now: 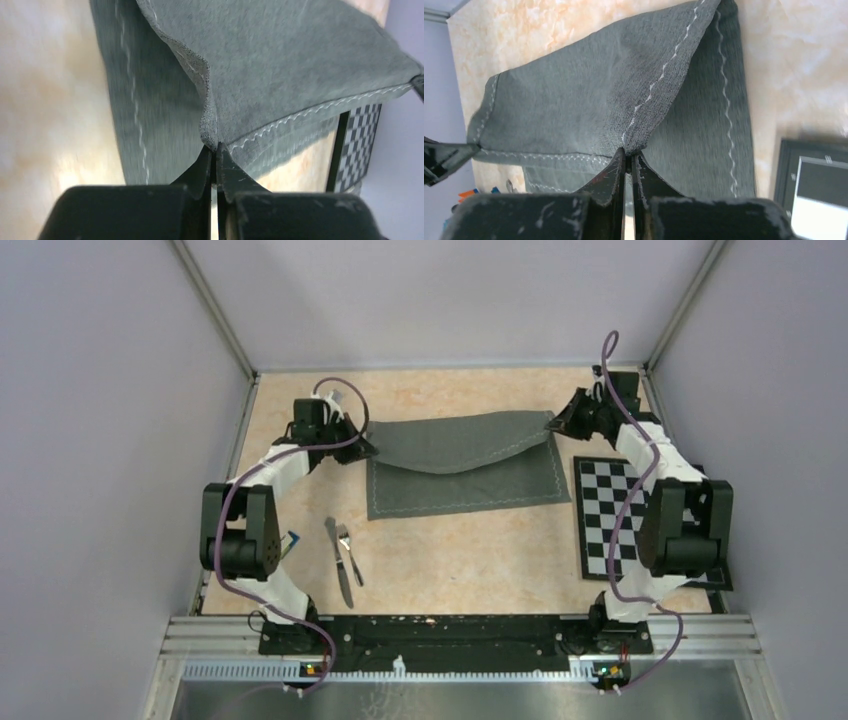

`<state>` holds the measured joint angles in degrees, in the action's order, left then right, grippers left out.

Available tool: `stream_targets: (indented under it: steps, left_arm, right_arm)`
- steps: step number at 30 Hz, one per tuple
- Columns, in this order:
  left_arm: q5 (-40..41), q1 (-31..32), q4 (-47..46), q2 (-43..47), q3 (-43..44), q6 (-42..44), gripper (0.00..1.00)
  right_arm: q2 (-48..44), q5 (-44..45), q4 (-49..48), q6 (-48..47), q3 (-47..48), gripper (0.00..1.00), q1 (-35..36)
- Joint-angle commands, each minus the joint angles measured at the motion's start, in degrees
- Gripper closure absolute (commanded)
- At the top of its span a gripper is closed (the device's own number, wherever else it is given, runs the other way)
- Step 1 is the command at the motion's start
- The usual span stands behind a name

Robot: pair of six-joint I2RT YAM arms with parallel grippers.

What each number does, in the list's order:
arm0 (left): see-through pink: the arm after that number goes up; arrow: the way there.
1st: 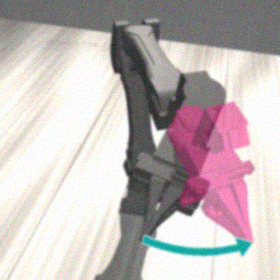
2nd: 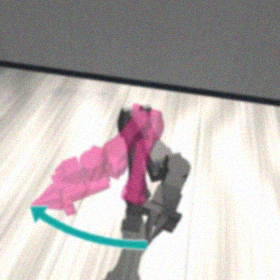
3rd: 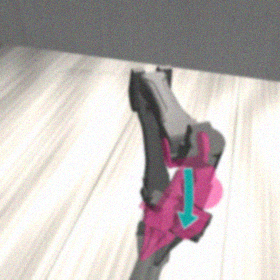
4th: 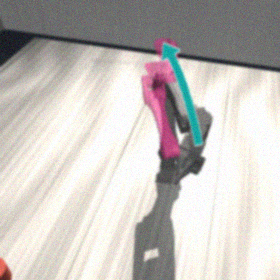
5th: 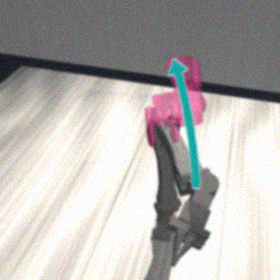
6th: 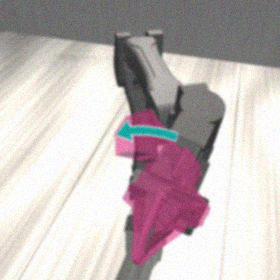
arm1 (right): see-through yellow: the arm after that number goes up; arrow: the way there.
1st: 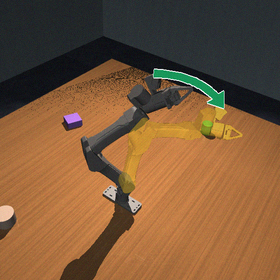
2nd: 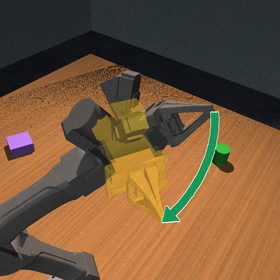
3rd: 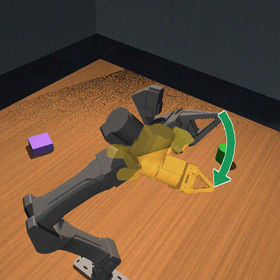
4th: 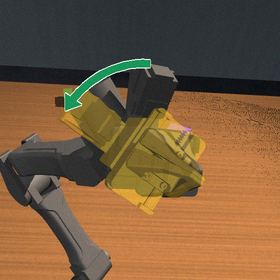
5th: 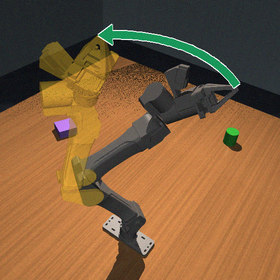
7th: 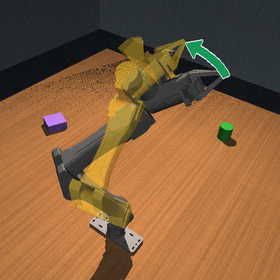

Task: Fold the napkin into a case and place the utensils inside
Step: Fold and flatten the napkin at the center of the board.

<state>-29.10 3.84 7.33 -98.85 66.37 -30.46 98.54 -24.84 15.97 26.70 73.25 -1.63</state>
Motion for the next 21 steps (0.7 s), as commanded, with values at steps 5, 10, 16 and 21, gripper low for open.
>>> stream_targets:
  steps: [5,10,16,21]
  left_arm:
    - [-3.7,-0.1,-2.0,14.9,-21.2,-2.8,1.00]
    - [-4.4,0.3,-1.1,17.0,-25.8,-1.6,1.00]
    - [-3.7,0.4,-1.4,17.0,-28.4,-0.9,1.00]
    - [-1.9,0.4,-1.7,15.6,-28.2,-0.2,1.00]
  right_arm:
    - [-14.0,6.1,1.8,-5.3,-13.9,1.00,-0.1]
    - [-15.9,6.3,0.7,-6.6,-21.1,1.00,-0.1]
    - [-15.9,8.6,-0.7,-6.9,-24.2,1.00,-0.1]
    - [-14.0,8.4,-1.9,-6.6,-24.3,1.00,-0.1]
